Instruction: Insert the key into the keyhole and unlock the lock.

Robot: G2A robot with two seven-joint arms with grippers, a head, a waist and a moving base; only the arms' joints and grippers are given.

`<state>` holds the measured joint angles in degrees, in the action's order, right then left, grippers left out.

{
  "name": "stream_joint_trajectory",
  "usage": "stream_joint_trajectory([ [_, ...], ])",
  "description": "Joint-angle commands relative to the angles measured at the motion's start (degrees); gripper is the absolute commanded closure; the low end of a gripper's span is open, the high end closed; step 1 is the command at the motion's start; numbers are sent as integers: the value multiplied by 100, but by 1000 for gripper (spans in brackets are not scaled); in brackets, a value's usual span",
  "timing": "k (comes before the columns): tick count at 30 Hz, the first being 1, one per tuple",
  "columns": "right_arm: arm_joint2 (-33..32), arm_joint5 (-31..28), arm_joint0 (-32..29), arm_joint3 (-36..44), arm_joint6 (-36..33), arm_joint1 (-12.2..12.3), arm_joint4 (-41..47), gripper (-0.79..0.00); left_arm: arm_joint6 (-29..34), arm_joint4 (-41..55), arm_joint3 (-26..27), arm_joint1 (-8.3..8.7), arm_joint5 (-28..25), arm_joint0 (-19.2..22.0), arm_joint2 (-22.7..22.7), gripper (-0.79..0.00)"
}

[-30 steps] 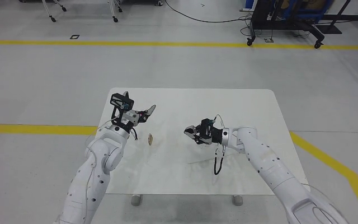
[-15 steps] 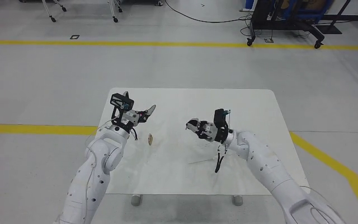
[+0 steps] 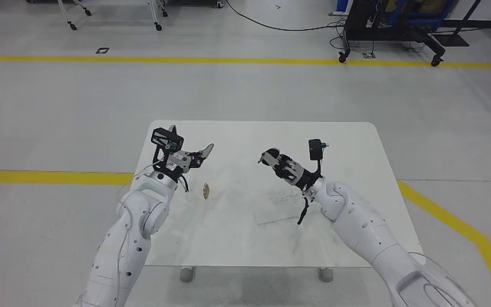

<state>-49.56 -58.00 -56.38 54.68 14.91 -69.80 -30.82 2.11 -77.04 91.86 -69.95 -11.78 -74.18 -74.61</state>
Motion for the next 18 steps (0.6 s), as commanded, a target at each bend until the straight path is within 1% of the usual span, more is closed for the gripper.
stream_joint_trajectory([
  [1,0,0,0,0,0,0,2,0,0,0,0,0,0,0,0,-785],
  [4,0,0,0,0,0,0,2,0,0,0,0,0,0,0,0,-785],
  [5,114,0,-152,57,-129,-27,399,0,0,0,0,0,0,0,0,-785],
  [8,290,111,-116,-94,-1139,-70,1919,0,0,0,0,0,0,0,0,-785],
  [10,339,385,-29,-115,-1848,-90,2989,0,0,0,0,0,0,0,0,-785],
  [13,301,660,39,-81,-2778,-77,4162,0,0,0,0,0,0,0,0,-785],
  [15,211,779,56,-48,-3213,-55,4724,0,0,0,0,0,0,0,0,-785],
  [18,211,779,56,-48,-3213,-55,4724,0,0,0,0,0,0,0,0,-785],
])
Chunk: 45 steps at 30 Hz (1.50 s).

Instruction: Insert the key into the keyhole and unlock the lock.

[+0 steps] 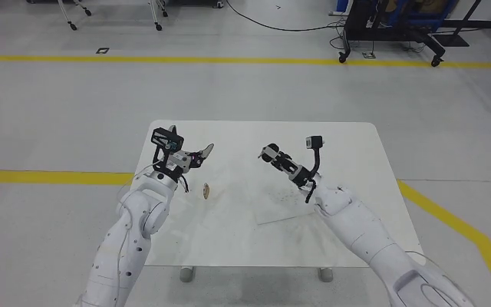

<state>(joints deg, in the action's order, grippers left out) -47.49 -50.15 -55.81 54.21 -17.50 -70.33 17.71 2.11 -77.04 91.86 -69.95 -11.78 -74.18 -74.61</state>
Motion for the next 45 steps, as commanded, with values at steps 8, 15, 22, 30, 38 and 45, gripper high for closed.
stream_joint_trajectory([
  [8,4,-6,-1,-1,29,-2,-129,0,1346,3643,-1064,-167,-633,514,10,-785],
  [15,4,-6,-1,-1,29,-2,-129,0,4143,8709,-2548,-324,-364,1236,-91,-785],
  [22,4,-6,-1,-1,29,-2,-129,0,6029,10561,-3593,-418,-244,1820,88,-785],
  [30,4,-6,-1,-1,29,-2,-129,0,6837,10995,-4051,-492,-788,2136,316,-785],
  [38,35,206,-80,195,73,-23,-202,0,6856,10150,-3959,-475,-1813,2160,571,-785],
  [45,166,614,-225,495,57,-148,-60,0,6829,10072,-3875,-473,-1898,2131,704,-369],
])
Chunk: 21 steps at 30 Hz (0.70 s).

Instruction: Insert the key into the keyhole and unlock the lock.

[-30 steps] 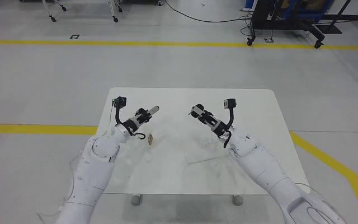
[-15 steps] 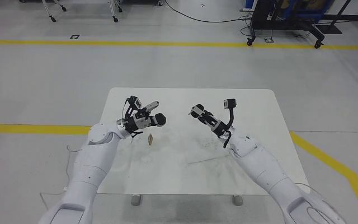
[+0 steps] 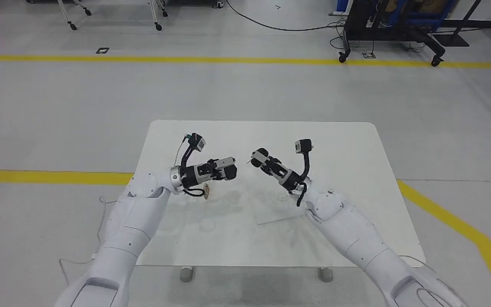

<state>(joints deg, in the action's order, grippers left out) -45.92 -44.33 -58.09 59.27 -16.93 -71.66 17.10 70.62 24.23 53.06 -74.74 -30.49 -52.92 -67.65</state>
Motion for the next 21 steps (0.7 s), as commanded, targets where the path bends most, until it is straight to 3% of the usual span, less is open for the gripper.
stream_joint_trajectory([
  [1,14,60,3,-14,11,-32,14,0,-46,-79,10,9,-38,2,15,-363],
  [17,71,261,44,-200,-124,-254,-75,0,-346,-479,99,38,8,8,262,-311],
  [21,67,250,56,-251,-199,-298,-88,0,-370,-436,37,50,24,51,260,-234],
])
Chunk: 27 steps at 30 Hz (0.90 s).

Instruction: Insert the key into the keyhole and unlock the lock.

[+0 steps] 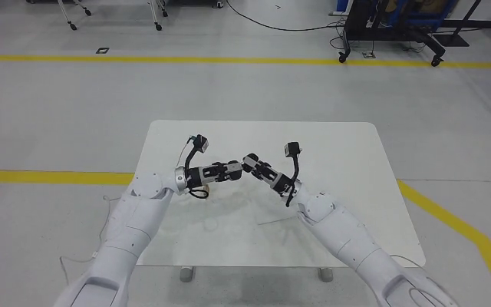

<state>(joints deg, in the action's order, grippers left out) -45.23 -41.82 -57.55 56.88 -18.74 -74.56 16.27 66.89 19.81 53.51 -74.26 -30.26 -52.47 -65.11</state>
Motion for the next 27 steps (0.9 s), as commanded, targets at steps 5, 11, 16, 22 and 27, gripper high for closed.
stream_joint_trajectory([
  [5,-27,-28,8,-64,-86,-53,-38,0,28,-41,-32,17,23,36,47,-191],
  [11,-95,-41,4,-117,-126,-91,-67,0,-11,-90,-30,31,13,40,98,-25],
  [16,-152,-48,-9,-133,-165,-117,-99,0,-75,-94,-41,43,31,45,116,0],
  [22,-222,-42,-17,-183,-220,-143,-153,0,-464,-375,-26,53,69,52,165,0],
  [27,-283,-44,-24,-201,-267,-159,-204,0,-507,-335,0,63,84,42,174,0],
])
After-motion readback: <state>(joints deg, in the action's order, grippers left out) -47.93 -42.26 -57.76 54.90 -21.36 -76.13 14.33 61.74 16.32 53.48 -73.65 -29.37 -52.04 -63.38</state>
